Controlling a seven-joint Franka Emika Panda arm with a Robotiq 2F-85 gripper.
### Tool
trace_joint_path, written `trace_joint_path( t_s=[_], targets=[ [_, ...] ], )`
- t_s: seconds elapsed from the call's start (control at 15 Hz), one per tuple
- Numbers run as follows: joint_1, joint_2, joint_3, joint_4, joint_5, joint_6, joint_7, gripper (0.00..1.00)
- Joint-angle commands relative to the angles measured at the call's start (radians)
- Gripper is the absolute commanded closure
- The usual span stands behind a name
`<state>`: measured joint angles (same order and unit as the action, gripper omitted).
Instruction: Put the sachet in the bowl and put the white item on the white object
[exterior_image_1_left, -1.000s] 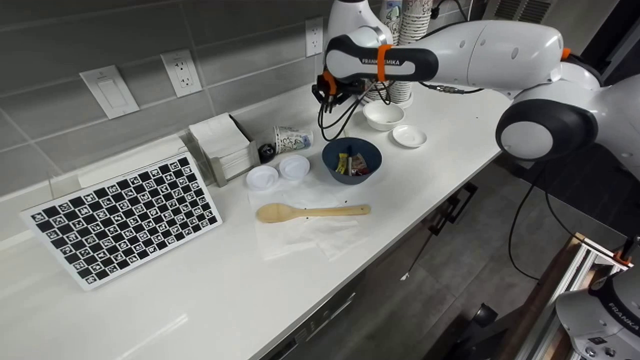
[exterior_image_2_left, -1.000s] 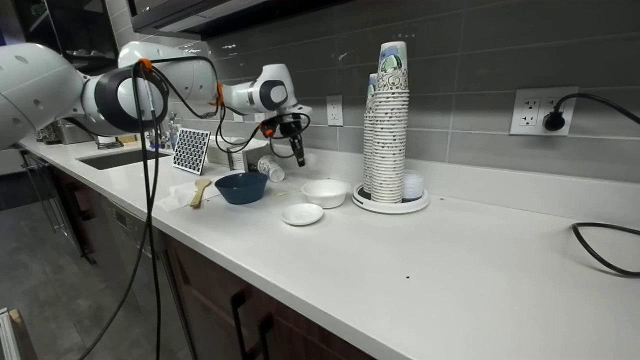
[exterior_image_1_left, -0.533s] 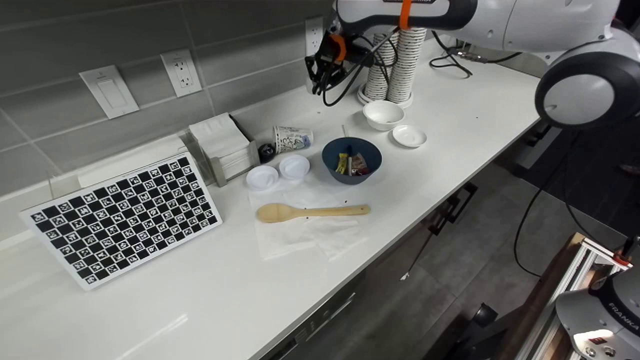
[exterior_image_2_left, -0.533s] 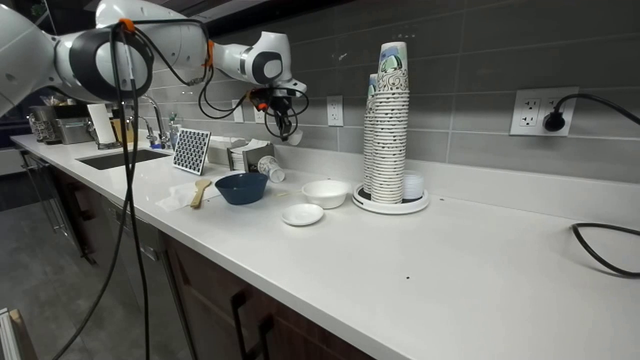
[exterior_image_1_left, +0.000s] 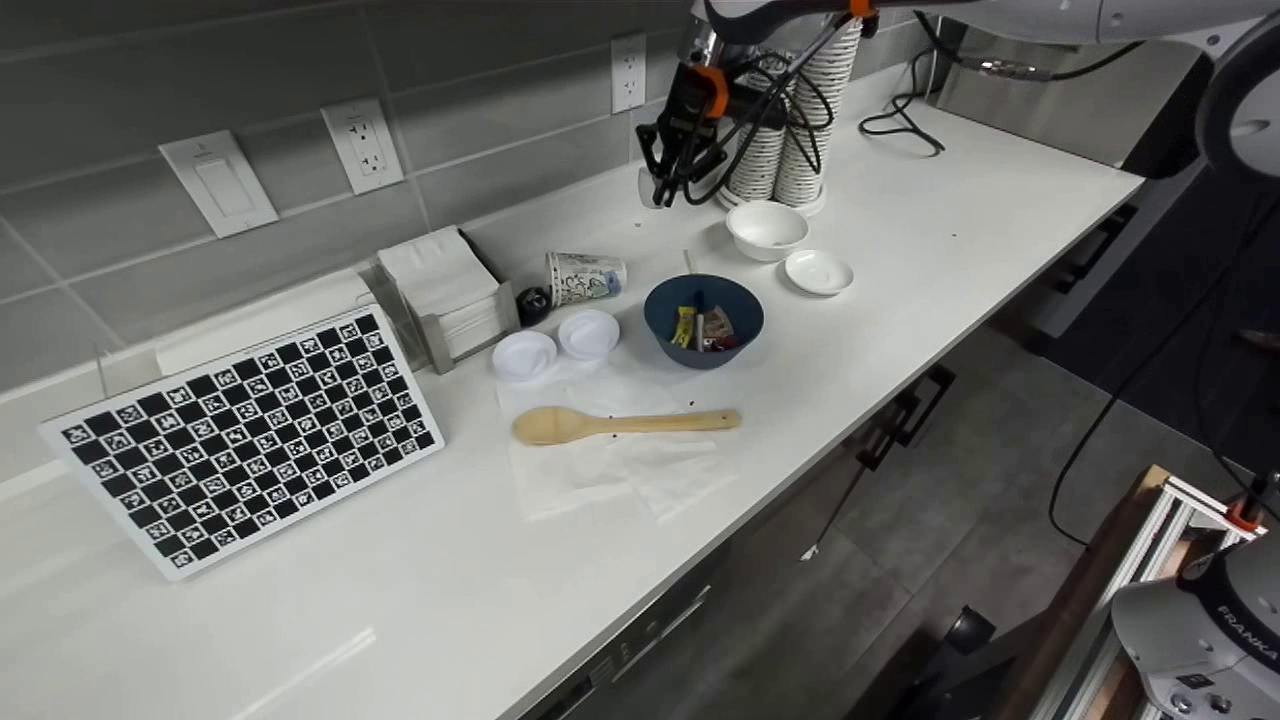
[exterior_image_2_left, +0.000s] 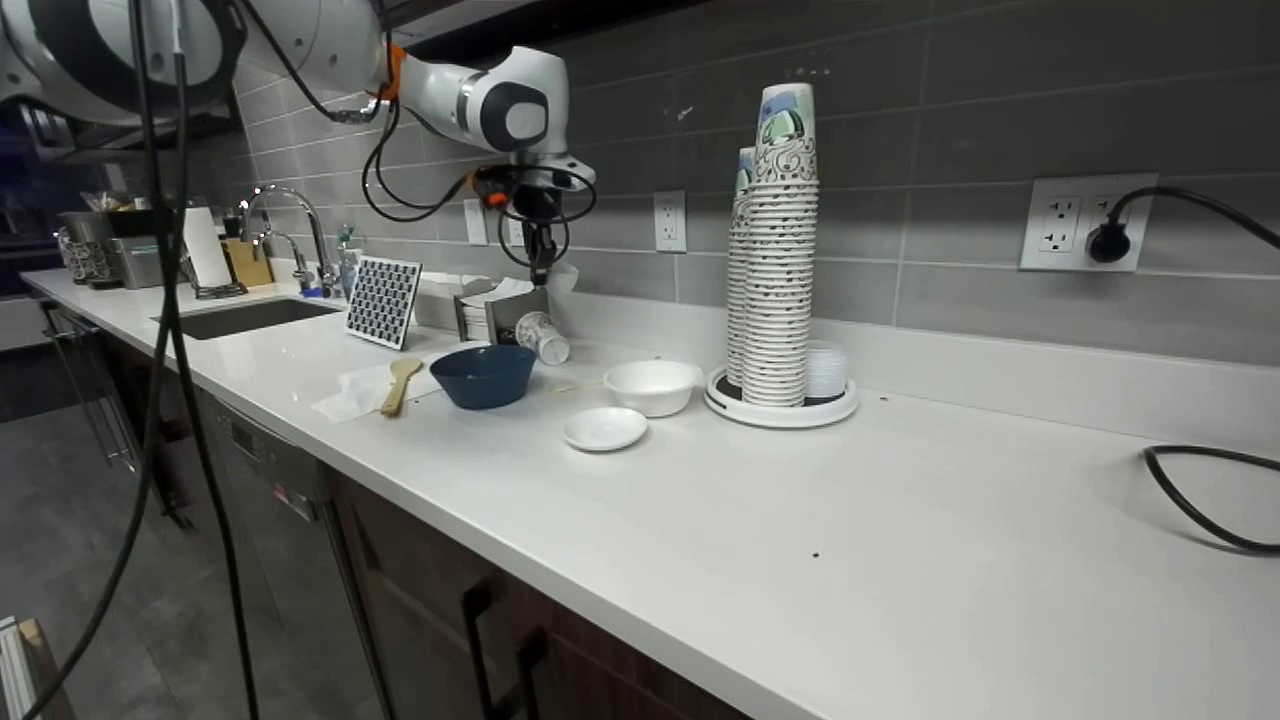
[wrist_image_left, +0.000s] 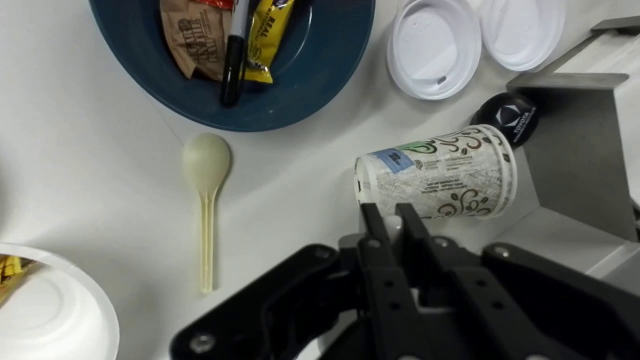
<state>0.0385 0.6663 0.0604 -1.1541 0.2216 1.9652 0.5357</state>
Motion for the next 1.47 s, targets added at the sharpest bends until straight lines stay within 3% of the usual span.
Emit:
trace_joint_path(
  t_s=[0.0, 0.13, 0.2, 0.27, 0.53, 0.8, 1.4],
  targets=[
    [0.012, -0.016, -0.021, -0.022, 0.018, 0.005, -0.006, 0.89],
    [0.01, -0.034, -0.021, -0.05, 0.021, 0.012, -0.006, 0.89],
    [0.01, -0.038, -0.021, -0.057, 0.021, 0.015, -0.006, 0.97],
    [0.022, -0.058, -0.039, -0.091, -0.009, 0.028, 0.006, 0.97],
    [0.046, -0.186, -0.129, -0.284, -0.087, 0.051, 0.127, 0.97],
    [0.048, -0.304, -0.173, -0.464, -0.131, 0.035, 0.271, 0.97],
    [0.017, -0.445, -0.237, -0.82, -0.313, 0.254, 0.539, 0.97]
  ],
)
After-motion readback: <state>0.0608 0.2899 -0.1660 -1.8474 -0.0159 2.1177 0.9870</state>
